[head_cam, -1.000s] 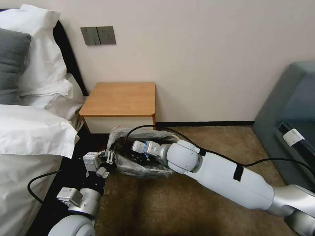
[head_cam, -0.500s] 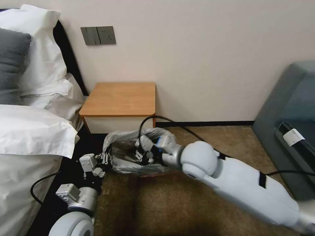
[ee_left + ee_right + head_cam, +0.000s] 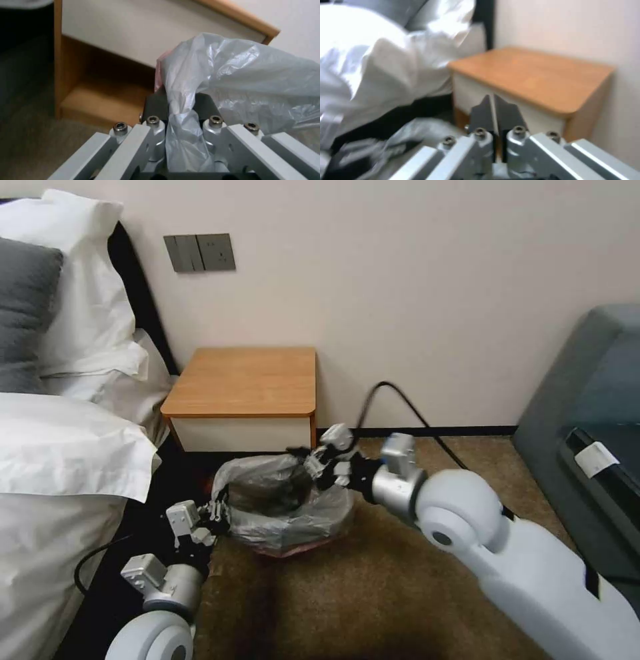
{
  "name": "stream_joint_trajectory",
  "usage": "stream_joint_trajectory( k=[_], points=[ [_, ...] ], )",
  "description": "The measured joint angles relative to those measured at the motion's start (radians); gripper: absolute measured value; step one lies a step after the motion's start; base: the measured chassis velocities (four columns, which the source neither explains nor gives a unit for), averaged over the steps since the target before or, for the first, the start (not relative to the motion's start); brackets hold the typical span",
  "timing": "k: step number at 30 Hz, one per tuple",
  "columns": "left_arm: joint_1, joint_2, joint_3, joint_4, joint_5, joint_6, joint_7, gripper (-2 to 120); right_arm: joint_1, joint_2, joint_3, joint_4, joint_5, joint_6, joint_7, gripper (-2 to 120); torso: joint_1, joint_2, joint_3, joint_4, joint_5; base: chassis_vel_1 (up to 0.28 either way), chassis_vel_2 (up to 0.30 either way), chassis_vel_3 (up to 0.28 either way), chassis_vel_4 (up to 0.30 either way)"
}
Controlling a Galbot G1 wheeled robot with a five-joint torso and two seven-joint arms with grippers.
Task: Pick up the garbage bag from the table and place it over the trash can.
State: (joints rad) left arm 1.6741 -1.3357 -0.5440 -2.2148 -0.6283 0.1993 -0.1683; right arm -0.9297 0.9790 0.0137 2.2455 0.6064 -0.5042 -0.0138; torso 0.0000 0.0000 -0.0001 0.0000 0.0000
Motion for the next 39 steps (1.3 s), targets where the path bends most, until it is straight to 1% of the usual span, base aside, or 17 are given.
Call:
stream_joint_trajectory(
  k=[1, 2, 3, 4, 7, 8, 9, 11, 12, 15, 16, 19, 20, 23, 24, 27, 39],
  points=[
    [0.002, 0.0, 0.01, 0.002, -0.005, 0.015, -0.018, 9, -0.058, 0.019, 0.046, 0.006, -0.056, 0.048, -0.024, 10, 0.0, 0.0, 0.0, -0.0001, 0.0001, 0.0, 0.0, 0.0, 0.0],
    [0.002, 0.001, 0.016, 0.006, -0.009, 0.021, -0.024, 9, -0.09, 0.031, 0.066, 0.009, -0.091, 0.077, -0.029, 14, 0.0, 0.0, 0.0, 0.0, 0.0001, 0.0, 0.0, 0.0, 0.0],
    [0.004, 0.001, 0.024, 0.013, -0.011, 0.024, -0.031, 9, -0.138, 0.052, 0.094, 0.013, -0.142, 0.119, -0.029, 20, 0.0, 0.0, 0.0, 0.0001, -0.0001, 0.0, 0.0, 0.0, 0.0],
    [0.004, 0.001, 0.024, 0.013, -0.011, 0.024, -0.031, 9, -0.138, 0.052, 0.094, 0.013, -0.142, 0.119, -0.029, 20, 0.0, 0.0, 0.0, 0.0001, -0.0001, 0.0, 0.0, 0.0, 0.0],
    [0.009, -0.009, 0.038, 0.035, -0.002, 0.024, -0.034, 9, -0.32, 0.131, 0.166, 0.026, -0.317, 0.236, -0.007, 32, 0.0, 0.0, 0.0, 0.0, 0.0001, 0.0, 0.0, 0.0, 0.0],
    [0.013, -0.012, 0.045, 0.044, 0.008, 0.024, -0.033, 9, -0.404, 0.165, 0.191, 0.035, -0.385, 0.279, 0.008, 38, 0.0, 0.0, 0.0, -0.0002, 0.0001, 0.0, 0.0, 0.0, 0.0],
    [0.013, -0.012, 0.045, 0.044, 0.008, 0.024, -0.033, 9, -0.404, 0.165, 0.191, 0.035, -0.385, 0.279, 0.008, 38, 0.0, 0.0, 0.0, -0.0002, 0.0001, 0.0, 0.0, 0.0, 0.0],
    [0.019, -0.018, 0.055, 0.062, 0.036, 0.015, -0.02, 9, -0.499, 0.203, 0.217, 0.05, -0.454, 0.329, 0.024, 46, 0.0, 0.0, 0.0, -0.0003, 0.0001, 0.0, 0.0, 0.0, 0.0],
    [0.019, -0.018, 0.055, 0.062, 0.036, 0.015, -0.02, 9, -0.499, 0.203, 0.217, 0.05, -0.454, 0.329, 0.024, 46, 0.0, 0.0, 0.0, -0.0003, 0.0001, 0.0, 0.0, 0.0, 0.0],
    [0.03, -0.031, 0.067, 0.083, 0.072, -0.006, -0.002, 9, -0.59, 0.243, 0.249, 0.08, -0.518, 0.368, 0.047, 64, 0.0, 0.0, 0.0, 0.0001, -0.0001, 0.0, 0.0, 0.0, 0.0],
    [0.03, -0.031, 0.067, 0.083, 0.072, -0.006, -0.002, 9, -0.59, 0.243, 0.249, 0.08, -0.518, 0.368, 0.047, 64, 0.0, 0.0, 0.0, 0.0001, -0.0001, 0.0, 0.0, 0.0, 0.0],
    [0.053, -0.051, 0.102, 0.1, 0.126, -0.031, 0.006, 9, -0.69, 0.265, 0.283, 0.106, -0.552, 0.407, 0.076, 78, 0.0, 0.0, 0.0, 0.0, -0.0001, 0.0, 0.0, 0.0, 0.0],
    [0.053, -0.051, 0.102, 0.1, 0.126, -0.031, 0.006, 9, -0.69, 0.265, 0.283, 0.106, -0.552, 0.407, 0.076, 78, 0.0, 0.0, 0.0, 0.0, -0.0001, 0.0, 0.0, 0.0, 0.0],
    [0.079, -0.062, 0.123, 0.105, 0.154, -0.051, 0.006, 9, -0.731, 0.277, 0.304, 0.109, -0.554, 0.422, 0.082, 92, 0.0, 0.0, 0.0, 0.0, 0.0, 0.0, 0.0, 0.0, 0.0],
    [0.079, -0.062, 0.123, 0.105, 0.154, -0.051, 0.006, 9, -0.731, 0.277, 0.304, 0.109, -0.554, 0.422, 0.082, 92, 0.0, 0.0, 0.0, 0.0, 0.0, 0.0, 0.0, 0.0, 0.0],
    [0.107, -0.065, 0.132, 0.102, 0.176, -0.067, 0.008, 9, -0.736, 0.283, 0.312, 0.106, -0.551, 0.424, 0.086, 100, 0.0, 0.0, 0.0, 0.0, 0.0, 0.0, 0.0, 0.0, 0.0],
    [0.169, -0.063, 0.136, 0.09, 0.191, -0.091, 0.01, 9, -0.721, 0.278, 0.291, 0.094, -0.537, 0.415, 0.102, 100, 0.0, 0.0, 0.0, 0.0001, 0.0, 0.0, 0.0, 0.0, 0.0]
  ],
)
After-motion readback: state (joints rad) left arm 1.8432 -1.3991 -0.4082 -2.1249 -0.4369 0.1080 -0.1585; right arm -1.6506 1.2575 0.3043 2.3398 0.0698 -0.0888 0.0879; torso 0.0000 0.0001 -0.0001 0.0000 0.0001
